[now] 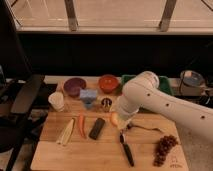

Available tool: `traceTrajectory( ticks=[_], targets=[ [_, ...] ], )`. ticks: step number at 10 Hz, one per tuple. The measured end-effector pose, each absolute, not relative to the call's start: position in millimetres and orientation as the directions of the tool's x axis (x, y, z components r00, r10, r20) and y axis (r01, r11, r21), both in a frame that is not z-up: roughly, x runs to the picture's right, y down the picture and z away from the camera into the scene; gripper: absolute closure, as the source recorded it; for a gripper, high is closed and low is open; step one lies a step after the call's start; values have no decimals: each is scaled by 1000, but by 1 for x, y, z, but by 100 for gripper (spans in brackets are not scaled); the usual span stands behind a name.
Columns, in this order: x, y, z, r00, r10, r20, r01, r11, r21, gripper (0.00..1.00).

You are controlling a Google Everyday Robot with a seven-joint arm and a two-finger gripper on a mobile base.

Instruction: Place apple in red bowl

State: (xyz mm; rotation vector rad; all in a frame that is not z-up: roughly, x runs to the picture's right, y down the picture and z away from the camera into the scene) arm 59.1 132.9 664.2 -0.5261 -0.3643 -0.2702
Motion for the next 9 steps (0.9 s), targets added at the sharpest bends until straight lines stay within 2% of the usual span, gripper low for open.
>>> traceTrajectory(
  ticks=[6, 9],
  targets=[
    [60, 129, 666, 902, -161, 401, 340, 837, -429, 100],
    [57, 87, 691, 902, -182, 392, 339, 859, -383, 100]
  ],
)
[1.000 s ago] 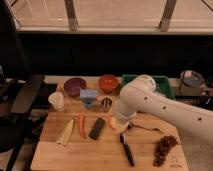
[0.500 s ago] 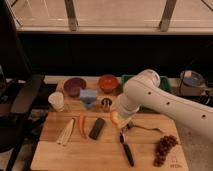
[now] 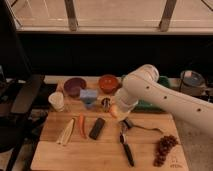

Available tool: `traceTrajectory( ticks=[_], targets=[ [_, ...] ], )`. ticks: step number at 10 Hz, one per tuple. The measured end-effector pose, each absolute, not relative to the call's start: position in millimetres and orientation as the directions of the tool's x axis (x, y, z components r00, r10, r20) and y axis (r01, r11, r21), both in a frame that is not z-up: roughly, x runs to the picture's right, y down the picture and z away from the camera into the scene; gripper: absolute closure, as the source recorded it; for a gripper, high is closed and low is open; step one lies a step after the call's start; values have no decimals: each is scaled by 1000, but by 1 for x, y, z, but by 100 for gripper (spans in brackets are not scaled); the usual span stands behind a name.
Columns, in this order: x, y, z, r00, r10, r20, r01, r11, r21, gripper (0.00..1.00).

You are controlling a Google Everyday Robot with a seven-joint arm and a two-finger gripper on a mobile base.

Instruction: Place apple in red bowl

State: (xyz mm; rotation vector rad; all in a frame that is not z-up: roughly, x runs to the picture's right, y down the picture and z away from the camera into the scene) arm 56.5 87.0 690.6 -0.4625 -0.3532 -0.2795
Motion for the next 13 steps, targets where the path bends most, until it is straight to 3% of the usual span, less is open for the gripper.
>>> traceTrajectory(
  ticks=[7, 13],
  targets=[
    [40, -48, 772, 915, -194, 353, 304, 907, -290, 100],
    [41, -56, 777, 918, -191, 349, 297, 912, -282, 100]
  ],
)
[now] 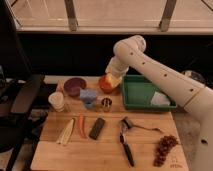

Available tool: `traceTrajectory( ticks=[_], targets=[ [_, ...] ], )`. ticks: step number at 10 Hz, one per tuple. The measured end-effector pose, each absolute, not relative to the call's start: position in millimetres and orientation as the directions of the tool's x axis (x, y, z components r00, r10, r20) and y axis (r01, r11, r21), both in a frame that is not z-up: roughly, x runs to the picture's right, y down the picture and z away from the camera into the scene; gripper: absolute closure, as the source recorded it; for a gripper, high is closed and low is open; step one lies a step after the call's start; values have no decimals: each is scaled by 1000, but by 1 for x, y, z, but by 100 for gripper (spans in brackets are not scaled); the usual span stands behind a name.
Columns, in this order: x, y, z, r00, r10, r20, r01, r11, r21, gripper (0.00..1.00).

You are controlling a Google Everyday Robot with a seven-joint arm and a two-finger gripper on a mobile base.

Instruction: Place apple in red bowl

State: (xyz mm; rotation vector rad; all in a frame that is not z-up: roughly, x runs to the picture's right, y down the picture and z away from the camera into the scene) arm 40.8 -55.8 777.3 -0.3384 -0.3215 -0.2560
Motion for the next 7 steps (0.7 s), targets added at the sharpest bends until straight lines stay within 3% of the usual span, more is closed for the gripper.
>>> traceTrajectory(
  ticks=[3, 7],
  targets=[
    [28, -70, 803, 917, -169, 363, 271, 929, -252, 100],
    [14, -75, 882, 906, -74, 417, 204, 939, -276, 99]
  ],
)
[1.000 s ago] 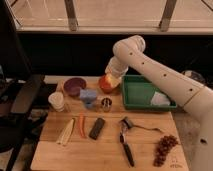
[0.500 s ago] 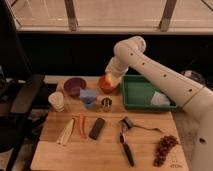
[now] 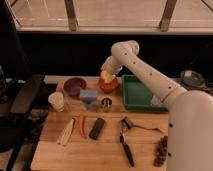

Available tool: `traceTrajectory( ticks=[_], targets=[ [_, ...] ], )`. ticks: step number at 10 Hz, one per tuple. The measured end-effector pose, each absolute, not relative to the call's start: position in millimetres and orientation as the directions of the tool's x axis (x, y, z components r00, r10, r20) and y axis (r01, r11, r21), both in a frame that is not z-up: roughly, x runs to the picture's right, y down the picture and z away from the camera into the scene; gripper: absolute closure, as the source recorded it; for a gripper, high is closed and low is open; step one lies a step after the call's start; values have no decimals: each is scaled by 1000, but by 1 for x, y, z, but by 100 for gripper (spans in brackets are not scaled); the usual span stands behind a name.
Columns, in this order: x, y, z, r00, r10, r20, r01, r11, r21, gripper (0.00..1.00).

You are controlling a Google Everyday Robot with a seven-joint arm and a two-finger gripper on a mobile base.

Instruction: Place apple in red bowl

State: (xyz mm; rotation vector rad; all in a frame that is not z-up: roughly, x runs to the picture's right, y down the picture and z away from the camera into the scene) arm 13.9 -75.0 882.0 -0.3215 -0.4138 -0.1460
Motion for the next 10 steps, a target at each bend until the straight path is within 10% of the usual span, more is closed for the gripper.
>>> traceTrajectory(
  ticks=[8, 10],
  targets=[
    [30, -64, 944, 905, 33, 424, 97, 954, -282, 27],
    [42, -65, 946, 904, 76, 420, 52, 957, -285, 26]
  ],
)
